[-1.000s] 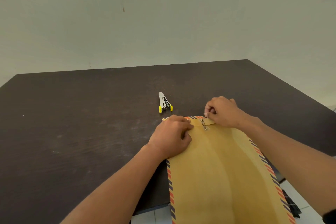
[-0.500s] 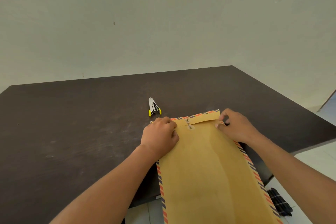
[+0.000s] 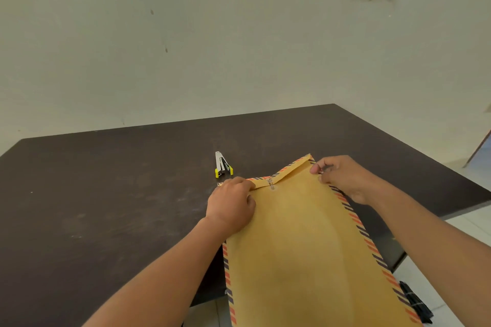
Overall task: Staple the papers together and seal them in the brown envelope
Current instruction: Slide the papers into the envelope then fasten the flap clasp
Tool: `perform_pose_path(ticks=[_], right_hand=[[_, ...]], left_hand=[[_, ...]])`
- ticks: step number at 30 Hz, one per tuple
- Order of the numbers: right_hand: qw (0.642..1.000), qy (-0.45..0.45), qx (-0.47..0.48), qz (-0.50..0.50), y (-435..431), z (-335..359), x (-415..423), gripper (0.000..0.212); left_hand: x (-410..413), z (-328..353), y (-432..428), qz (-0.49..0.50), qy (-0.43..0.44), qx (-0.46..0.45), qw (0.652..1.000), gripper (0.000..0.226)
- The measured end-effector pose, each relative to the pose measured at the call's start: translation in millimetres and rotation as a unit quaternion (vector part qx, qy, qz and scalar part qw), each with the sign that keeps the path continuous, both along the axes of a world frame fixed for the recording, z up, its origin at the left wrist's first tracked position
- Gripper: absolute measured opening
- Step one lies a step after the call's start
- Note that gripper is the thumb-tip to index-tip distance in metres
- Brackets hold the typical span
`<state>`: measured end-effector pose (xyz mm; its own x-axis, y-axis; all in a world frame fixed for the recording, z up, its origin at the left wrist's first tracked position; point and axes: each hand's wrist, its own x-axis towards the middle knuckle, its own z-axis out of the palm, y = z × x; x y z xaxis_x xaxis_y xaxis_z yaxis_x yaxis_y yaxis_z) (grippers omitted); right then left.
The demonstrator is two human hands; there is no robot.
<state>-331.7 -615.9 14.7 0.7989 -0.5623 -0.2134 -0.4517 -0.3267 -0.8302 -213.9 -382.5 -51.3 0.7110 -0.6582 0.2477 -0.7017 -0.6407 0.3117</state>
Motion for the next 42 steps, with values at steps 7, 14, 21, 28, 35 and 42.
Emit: perform_pose_path(ticks=[7,14,21,28,35,42], right_hand=[[0.978,-0.102,0.124,-0.137,0,58,16,0.017],[0.903,-0.247,0.247,-0.249,2,84,34,0.041],[0.850,-0.279,0.308,-0.323,19,65,38,0.025],[0.845,-0.310,0.342,-0.269,29,64,33,0.024],[0.933,-0.318,-0.018,-0.165,15,47,38,0.020],[0.978,-0.192,0.074,-0.022,0,10,45,0.009]], left_hand=[[0,42,-1,-0.007,0.053,-0.079,0.995,0.014],[-11,73,10,-0.097,0.083,-0.199,0.972,0.023],[-18,52,66,-0.168,-0.114,-0.021,0.979,0.035],[0,22,97,-0.068,-0.132,-0.068,0.987,0.045],[28,77,76,0.099,0.071,-0.447,0.886,0.021],[51,93,86,0.096,0.271,-0.500,0.817,0.016]])
